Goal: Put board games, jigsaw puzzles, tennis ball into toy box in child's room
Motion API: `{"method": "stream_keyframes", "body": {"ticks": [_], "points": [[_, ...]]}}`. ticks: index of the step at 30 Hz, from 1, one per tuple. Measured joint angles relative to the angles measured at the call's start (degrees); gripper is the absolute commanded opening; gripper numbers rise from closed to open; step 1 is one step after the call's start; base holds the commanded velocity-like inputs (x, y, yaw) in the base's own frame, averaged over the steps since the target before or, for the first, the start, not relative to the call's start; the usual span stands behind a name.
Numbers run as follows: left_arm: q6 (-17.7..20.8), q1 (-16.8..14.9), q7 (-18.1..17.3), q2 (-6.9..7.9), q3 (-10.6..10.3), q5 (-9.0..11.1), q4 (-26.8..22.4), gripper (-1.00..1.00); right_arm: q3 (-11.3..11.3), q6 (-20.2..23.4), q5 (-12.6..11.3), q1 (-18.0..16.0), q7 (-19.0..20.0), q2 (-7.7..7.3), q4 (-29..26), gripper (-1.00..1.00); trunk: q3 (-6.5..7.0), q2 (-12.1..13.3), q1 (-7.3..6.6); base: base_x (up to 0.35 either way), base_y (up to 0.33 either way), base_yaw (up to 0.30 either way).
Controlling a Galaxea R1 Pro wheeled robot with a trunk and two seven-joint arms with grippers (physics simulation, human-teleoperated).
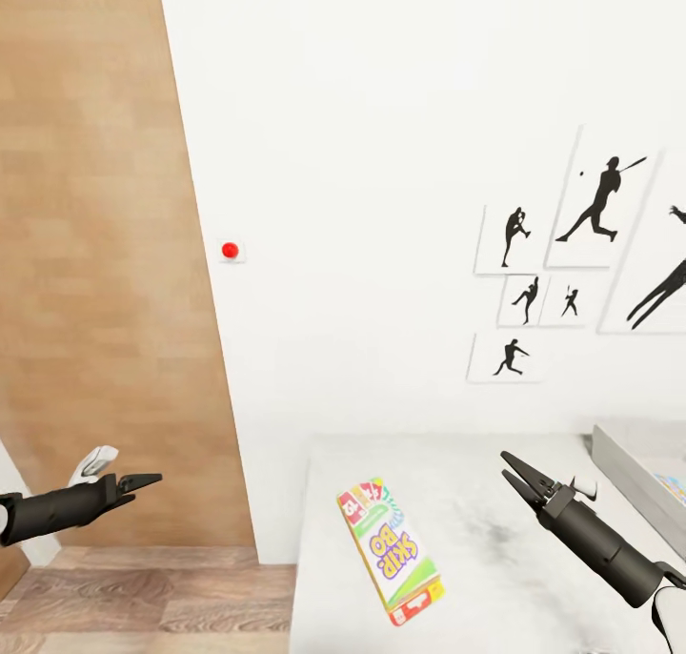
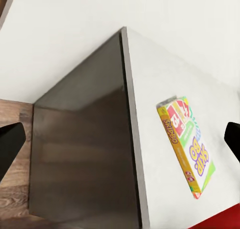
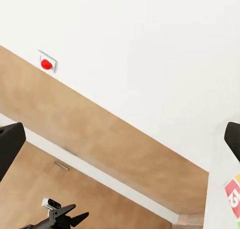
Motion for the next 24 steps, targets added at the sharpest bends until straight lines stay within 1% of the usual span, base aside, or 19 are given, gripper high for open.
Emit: {"method": "stream_keyframes", "body": {"ticks": [12, 19, 24], "points": [[0.00, 0.00, 0.00, 0.00, -0.01, 0.01, 0.01, 1.00, 0.00, 0.00, 0.01, -0.01, -0.02, 0.03, -0.01, 1.00, 0.04, 0.00, 0.00, 0.005, 0.051, -0.025], [0.00, 0.01, 0.00, 0.00, -0.02, 0.00, 0.00, 1.00, 0.02, 0.00, 0.01, 0.00, -0.02, 0.11, 0.00, 1.00, 0.04, 0.00, -0.02, 0.163, 0.146, -0.001], [-0.01, 0.01, 0.00, 0.00, -0.02, 0.01, 0.01, 1.00, 0.01, -0.03, 0.01, -0.01, -0.02, 0.27, -0.01, 1.00, 0.04, 0.00, -0.01, 0.114, 0.062, 0.000]]}}
